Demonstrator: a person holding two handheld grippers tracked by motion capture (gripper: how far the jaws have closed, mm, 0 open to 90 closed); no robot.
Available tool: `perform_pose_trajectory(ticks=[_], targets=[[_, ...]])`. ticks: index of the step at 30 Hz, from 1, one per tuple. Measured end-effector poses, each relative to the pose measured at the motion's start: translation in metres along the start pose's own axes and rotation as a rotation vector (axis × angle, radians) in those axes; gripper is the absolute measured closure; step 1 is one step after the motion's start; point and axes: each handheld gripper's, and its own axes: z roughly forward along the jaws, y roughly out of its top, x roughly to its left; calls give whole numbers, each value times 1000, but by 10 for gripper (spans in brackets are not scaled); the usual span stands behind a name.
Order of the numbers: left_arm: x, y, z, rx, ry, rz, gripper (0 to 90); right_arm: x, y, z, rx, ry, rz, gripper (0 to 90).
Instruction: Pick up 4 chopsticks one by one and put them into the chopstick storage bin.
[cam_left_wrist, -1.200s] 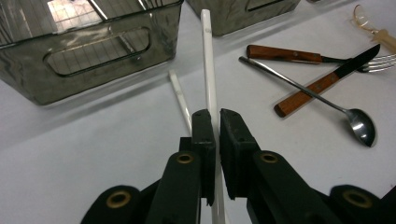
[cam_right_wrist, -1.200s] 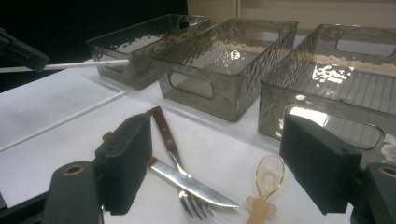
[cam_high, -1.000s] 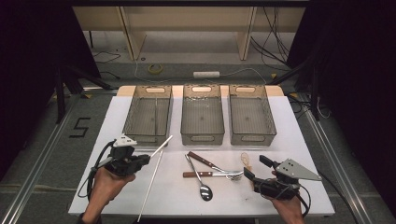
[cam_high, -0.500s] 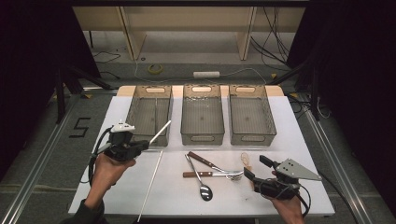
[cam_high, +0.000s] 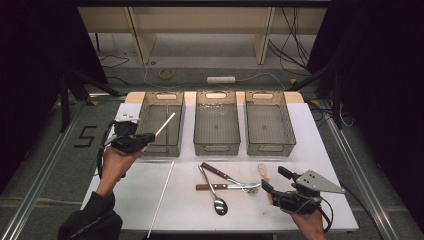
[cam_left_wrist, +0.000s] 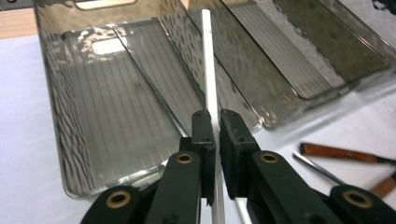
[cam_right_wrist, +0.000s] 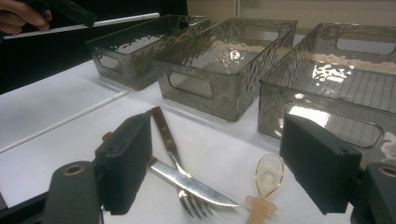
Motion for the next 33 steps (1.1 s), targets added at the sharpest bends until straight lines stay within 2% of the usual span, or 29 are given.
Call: perform_pose_trajectory(ticks=[5,10,15,26,33], targets=[[13,7,17,4,15,-31,843,0,0,0,1,0,2,263],[25,15,26,-9,23,-68,843,0,0,0,-1,3,3,263],[34,23,37,1,56,-75,843,0,0,0,1,5,1,263],[53,34,58,19,93,-114,843,-1,0,0,-1,5,4,263],[58,38,66,24,107,-123,842,0,0,1,2,9,5,263]])
